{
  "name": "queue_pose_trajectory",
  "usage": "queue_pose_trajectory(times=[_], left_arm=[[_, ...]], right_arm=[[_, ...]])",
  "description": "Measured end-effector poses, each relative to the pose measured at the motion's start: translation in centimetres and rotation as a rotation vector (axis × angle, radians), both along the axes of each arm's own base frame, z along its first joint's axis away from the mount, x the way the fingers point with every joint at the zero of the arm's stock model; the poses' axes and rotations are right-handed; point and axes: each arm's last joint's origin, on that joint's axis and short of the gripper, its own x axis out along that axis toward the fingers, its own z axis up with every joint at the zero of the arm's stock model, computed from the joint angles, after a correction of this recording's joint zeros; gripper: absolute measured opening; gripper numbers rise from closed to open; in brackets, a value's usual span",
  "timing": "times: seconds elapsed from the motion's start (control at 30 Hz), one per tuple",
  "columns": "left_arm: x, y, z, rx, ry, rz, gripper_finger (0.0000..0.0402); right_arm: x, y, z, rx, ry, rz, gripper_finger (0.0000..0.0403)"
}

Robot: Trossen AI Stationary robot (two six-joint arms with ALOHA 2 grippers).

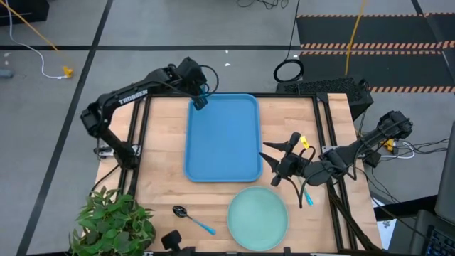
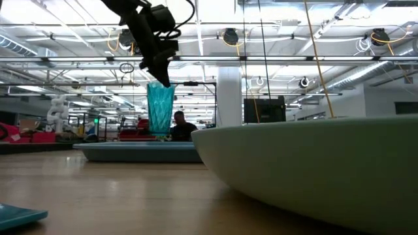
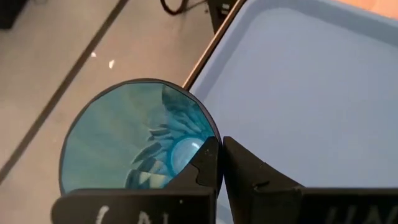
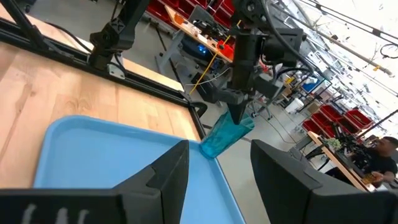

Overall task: Pick and place plate/cup/fork/spoon on tray
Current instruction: Put the blue cup on the blue serving tray

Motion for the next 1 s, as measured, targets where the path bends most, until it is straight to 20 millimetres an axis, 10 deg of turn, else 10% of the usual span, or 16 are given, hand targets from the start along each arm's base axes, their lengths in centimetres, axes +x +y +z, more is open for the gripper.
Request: queue_pose_trajectory(times=[1.0], left_arm=[[0.0,1.0,-0.3,-0.041,-0.079,0.162,0.0012]], right_arm=[[0.0,0.0,0.0,0.023,-0.014,-0.003,0.0164]])
